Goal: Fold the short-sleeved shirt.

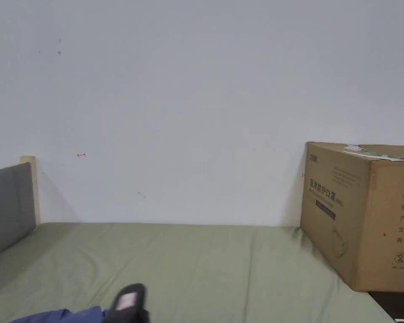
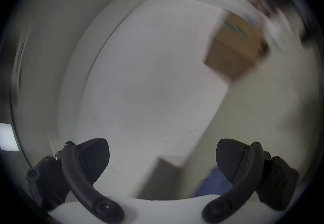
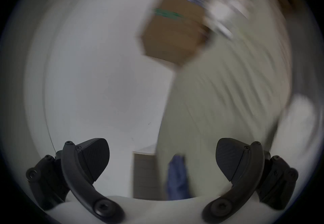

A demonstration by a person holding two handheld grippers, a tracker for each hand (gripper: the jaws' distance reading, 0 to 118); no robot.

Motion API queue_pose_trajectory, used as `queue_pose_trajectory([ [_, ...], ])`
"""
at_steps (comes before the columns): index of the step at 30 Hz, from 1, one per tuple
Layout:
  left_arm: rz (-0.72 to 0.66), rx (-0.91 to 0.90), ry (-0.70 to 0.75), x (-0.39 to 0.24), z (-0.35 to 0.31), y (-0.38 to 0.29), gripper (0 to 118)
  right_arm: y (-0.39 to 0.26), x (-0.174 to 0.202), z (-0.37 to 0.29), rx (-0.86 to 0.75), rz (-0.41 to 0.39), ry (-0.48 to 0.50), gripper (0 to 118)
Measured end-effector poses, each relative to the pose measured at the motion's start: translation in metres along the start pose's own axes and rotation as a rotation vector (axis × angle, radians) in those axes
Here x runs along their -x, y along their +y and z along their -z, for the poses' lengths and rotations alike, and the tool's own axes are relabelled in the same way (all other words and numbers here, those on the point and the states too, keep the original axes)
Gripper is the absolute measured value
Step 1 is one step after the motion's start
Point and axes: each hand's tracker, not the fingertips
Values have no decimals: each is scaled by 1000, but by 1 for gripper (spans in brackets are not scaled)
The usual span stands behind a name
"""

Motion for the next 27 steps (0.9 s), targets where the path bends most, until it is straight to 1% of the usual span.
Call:
queue_pose_trajectory([
  [1,122,-41,4,-9,-2,-1,118,6,-10,2,20,95,-22,118],
  [2,161,-77,-12,-13,-4,-3,118,9,-13,4,20,101,-37,118],
  [3,147,-94,-40,-15,-7,-2,118,11,-14,5,19,130,-38,118],
  [4,70,-78,-71,-13,-7,-1,118,19,-6,5,-17,-21,41,118],
  [5,-73,-53,-118,-9,-6,1,118,16,0,3,-48,-135,52,118],
  [6,-211,-26,-165,-3,-4,2,118,14,13,-2,-101,-283,57,118],
  [7,-357,4,-201,8,-2,-2,118,12,24,-6,-137,-410,75,118],
  [8,-528,48,-234,15,2,-5,118,8,36,-10,-173,-567,90,118],
  [9,-724,93,-266,24,7,-12,118,-1,52,-12,-207,-741,108,118],
  [10,-889,124,-292,30,10,-19,118,-9,60,-16,-235,-901,126,118],
  [12,-1254,184,-300,45,17,-42,118,-32,71,-23,-329,-1291,171,118],
  [13,-1371,200,-297,48,17,-50,118,-41,73,-25,-384,-1445,173,118],
  [14,-1466,190,-285,51,16,-57,118,-52,73,-26,-457,-1587,150,118],
  [15,-1528,175,-226,52,13,-62,118,-62,72,-27,-540,-1692,117,118],
  [16,-1541,168,-164,52,10,-64,118,-66,71,-27,-574,-1731,111,118],
  [17,-1527,152,-103,51,7,-66,118,-63,69,-27,-569,-1731,130,118],
  [19,-1461,126,-35,53,2,-61,118,-65,70,-29,-508,-1686,182,118],
  [21,-1404,121,-35,52,1,-60,118,-63,72,-32,-465,-1640,191,118],
  [24,-1387,114,-86,57,1,-55,118,-65,70,-32,-464,-1641,191,118],
  [27,-1382,114,-87,55,0,-54,118,-67,68,-31,-472,-1668,184,118],
])
